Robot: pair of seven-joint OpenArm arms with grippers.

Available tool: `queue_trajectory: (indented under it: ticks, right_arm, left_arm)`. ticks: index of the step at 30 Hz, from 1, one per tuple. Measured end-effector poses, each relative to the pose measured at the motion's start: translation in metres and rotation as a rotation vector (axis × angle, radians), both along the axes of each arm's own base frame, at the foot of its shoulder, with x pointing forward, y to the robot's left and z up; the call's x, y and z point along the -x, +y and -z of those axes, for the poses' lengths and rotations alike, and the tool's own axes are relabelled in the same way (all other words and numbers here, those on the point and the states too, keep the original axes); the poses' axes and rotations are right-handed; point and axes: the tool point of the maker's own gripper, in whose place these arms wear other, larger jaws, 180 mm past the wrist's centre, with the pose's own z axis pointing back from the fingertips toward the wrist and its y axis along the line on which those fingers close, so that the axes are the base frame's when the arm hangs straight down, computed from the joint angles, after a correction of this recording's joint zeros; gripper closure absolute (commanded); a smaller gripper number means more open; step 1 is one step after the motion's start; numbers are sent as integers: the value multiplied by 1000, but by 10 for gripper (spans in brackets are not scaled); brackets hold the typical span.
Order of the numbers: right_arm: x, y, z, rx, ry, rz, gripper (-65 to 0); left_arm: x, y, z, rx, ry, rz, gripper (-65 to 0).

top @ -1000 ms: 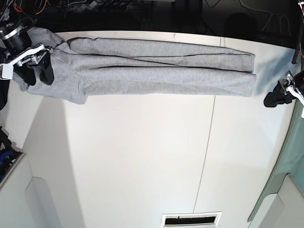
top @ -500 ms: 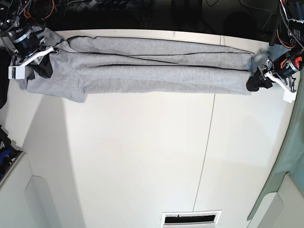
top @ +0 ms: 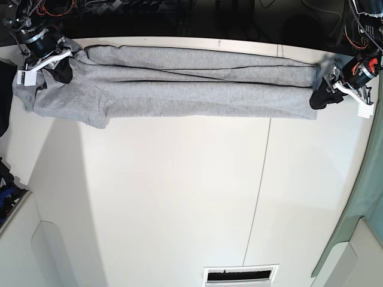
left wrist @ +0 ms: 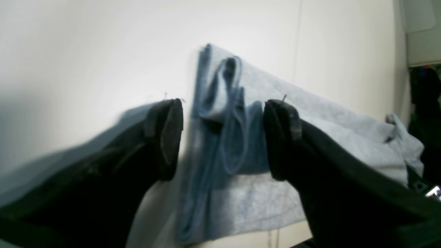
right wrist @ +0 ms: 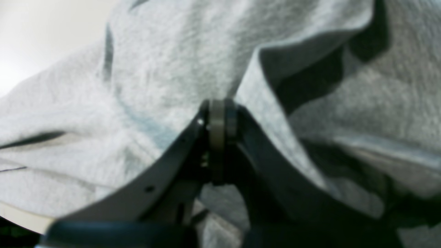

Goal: Layout the t-shirt on the table in an organized manner, then fold the t-shirt properly
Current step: 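Fold the shirt strip in half, left gripper carrying its end toward the right gripper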

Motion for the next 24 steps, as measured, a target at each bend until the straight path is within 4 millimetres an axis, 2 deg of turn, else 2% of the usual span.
queue_trajectory:
  ticks: [3, 9, 10, 11, 12, 13, 14, 19, 22, 24]
  right_arm:
    - [-3, 3, 0, -4, -2, -6, 0]
    - [-7, 7, -1, -9, -7, -18, 0]
    - [-8, 7, -1, -9, -9, -19, 0]
    - [-10, 8, -2, -9, -11, -20, 0]
    - [-11, 8, -2, -8, -12, -22, 0]
    - [-13, 8, -3, -8, -17, -23, 0]
    - [-15, 8, -4, -9, -20, -22, 0]
    - [-19, 10, -8, -45, -42, -4, 0]
    - [-23, 12, -13, -90, -68, 19, 0]
    - [-27, 10, -18, -113, -89, 26, 0]
  left_arm:
    - [-2, -20, 2, 66, -18, -12, -406]
    - [0, -58, 6, 137, 2, 80, -400]
    - [0, -62, 6, 146, 2, 88, -364]
    - [0, -65, 7, 150, 5, 97, -283]
    - [2, -67, 9, 142, 15, 108, -168]
    - [4, -67, 11, 127, 25, 119, -50]
    - [4, -66, 12, 121, 31, 124, 0]
    - [-7, -54, 0, 102, -21, 83, 0]
    - [-13, -32, -12, -14, -33, 120, 0]
    - [-29, -24, -23, -97, -65, 152, 0]
